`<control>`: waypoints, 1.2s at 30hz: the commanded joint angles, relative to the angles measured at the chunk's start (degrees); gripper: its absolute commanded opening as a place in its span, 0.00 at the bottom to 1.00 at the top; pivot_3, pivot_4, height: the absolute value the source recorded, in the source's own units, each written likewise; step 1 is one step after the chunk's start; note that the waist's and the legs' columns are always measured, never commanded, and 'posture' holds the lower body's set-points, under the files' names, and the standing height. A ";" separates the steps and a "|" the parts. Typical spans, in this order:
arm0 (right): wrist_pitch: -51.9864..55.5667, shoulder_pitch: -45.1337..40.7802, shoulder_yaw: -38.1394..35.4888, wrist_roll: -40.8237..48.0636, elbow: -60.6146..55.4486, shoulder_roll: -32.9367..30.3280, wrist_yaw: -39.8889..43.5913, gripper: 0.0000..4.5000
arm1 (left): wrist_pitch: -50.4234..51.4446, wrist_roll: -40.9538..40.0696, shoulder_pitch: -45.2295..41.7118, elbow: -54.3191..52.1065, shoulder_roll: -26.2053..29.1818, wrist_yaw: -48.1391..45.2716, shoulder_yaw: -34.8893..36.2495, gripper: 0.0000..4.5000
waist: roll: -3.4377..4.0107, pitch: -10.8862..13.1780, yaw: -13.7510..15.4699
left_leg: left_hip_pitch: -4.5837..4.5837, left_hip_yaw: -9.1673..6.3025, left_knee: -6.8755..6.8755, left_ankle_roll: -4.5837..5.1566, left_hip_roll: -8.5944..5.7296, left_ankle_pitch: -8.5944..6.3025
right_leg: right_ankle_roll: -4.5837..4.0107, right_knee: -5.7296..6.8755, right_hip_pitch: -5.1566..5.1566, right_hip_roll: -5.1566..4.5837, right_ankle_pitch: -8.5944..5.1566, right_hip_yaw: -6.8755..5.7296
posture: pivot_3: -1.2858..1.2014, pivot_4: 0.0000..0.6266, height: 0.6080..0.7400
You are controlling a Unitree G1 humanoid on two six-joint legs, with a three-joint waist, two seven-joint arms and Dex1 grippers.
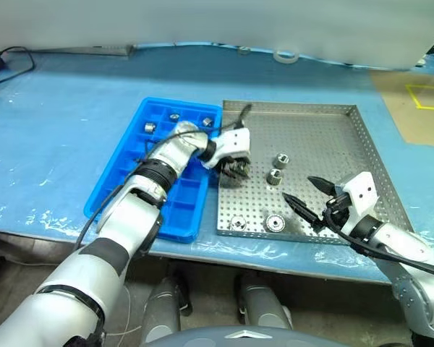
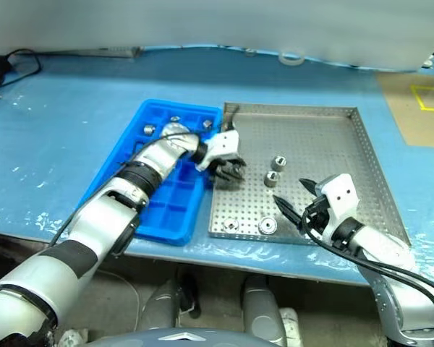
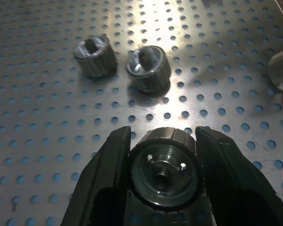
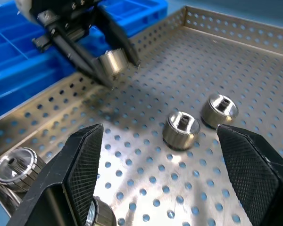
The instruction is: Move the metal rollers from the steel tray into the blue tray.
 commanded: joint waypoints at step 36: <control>-10.07 -33.33 21.73 -7.32 26.13 2.88 16.63 0.90 | 21.90 -11.17 35.10 -40.43 16.06 37.20 19.90 0.42 | 0.02 0.06 9.24 | 0.36 -0.02 0.04 -0.89 0.15 0.41 | -0.05 0.69 0.01 0.08 0.02 -0.01 | 0.52 0.24 1.00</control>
